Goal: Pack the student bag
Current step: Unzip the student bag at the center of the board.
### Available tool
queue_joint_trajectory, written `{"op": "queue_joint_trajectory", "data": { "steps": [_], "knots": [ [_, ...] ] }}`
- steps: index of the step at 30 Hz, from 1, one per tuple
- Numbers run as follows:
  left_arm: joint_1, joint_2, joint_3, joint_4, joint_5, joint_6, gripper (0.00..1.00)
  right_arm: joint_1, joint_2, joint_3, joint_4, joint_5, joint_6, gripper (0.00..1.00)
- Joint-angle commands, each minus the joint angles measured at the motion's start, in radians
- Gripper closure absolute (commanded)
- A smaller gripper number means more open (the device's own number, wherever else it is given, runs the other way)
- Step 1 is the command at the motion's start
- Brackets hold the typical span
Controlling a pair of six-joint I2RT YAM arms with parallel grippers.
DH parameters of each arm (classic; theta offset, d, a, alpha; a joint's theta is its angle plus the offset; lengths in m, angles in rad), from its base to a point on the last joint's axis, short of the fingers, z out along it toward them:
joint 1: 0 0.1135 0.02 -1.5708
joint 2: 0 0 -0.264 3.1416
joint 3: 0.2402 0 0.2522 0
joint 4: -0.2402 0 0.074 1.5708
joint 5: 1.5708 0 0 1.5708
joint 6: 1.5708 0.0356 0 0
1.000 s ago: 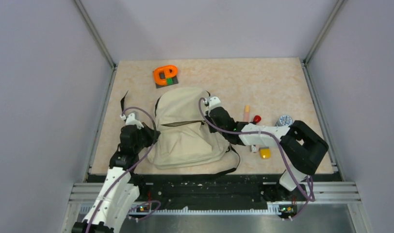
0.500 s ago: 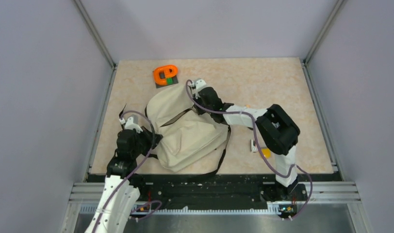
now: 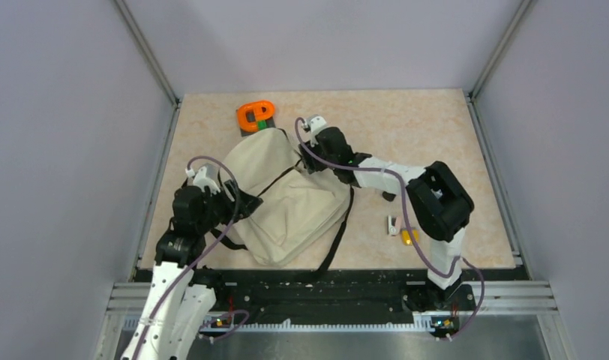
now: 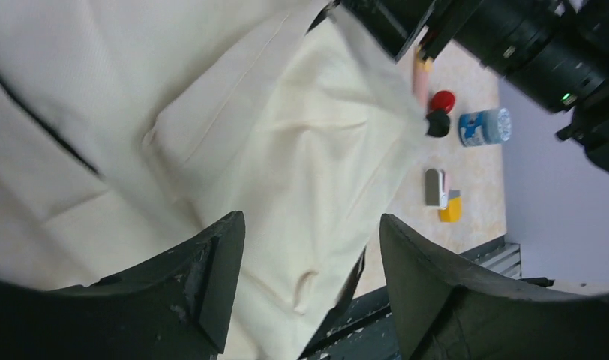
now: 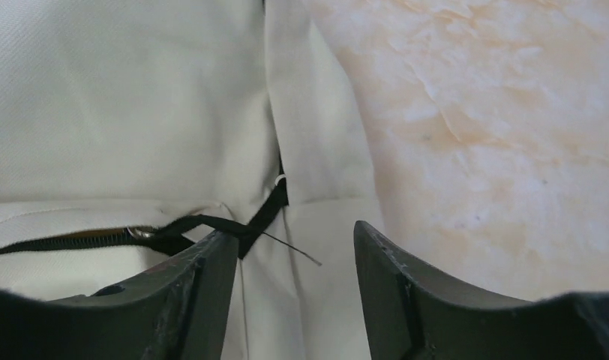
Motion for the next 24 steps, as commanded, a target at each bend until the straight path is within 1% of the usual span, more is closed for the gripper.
{"op": "queue_joint_trajectory", "data": {
  "steps": [1, 3, 5, 8, 10, 13, 14, 17, 21, 22, 24],
  "knots": [
    [-0.003, 0.106, 0.182, 0.037, 0.043, 0.071, 0.28, -0.006, -0.214, -0.095, -0.02, 0.0, 0.049, 0.39],
    [-0.003, 0.183, 0.251, -0.005, 0.038, 0.117, 0.27, -0.006, -0.292, -0.166, -0.028, 0.017, 0.112, 0.34],
    [-0.004, 0.253, 0.305, -0.023, 0.035, 0.167, 0.26, -0.006, -0.368, -0.234, -0.066, 0.079, 0.226, 0.3],
    [-0.005, 0.35, 0.419, -0.108, -0.022, 0.249, 0.25, -0.006, -0.488, -0.368, -0.049, 0.047, 0.339, 0.29],
    [-0.008, 0.389, 0.462, -0.114, -0.052, 0.285, 0.25, -0.003, -0.553, -0.469, -0.014, 0.026, 0.408, 0.25],
    [-0.03, 0.451, 0.486, -0.11, -0.115, 0.325, 0.25, 0.006, -0.638, -0.632, 0.076, 0.028, 0.495, 0.24],
    [-0.042, 0.468, 0.484, -0.106, -0.139, 0.329, 0.27, 0.011, -0.655, -0.675, 0.098, 0.028, 0.514, 0.24],
    [-0.08, 0.52, 0.473, -0.073, -0.179, 0.339, 0.28, 0.016, -0.65, -0.741, 0.138, 0.017, 0.558, 0.24],
    [-0.136, 0.591, 0.505, -0.054, -0.202, 0.353, 0.27, 0.018, -0.585, -0.763, 0.238, -0.025, 0.592, 0.24],
    [-0.149, 0.607, 0.518, -0.054, -0.21, 0.36, 0.26, 0.018, -0.566, -0.761, 0.269, -0.032, 0.592, 0.27],
    [-0.169, 0.643, 0.539, -0.054, -0.208, 0.38, 0.25, 0.017, -0.531, -0.733, 0.304, -0.025, 0.575, 0.39]
  ]
}}
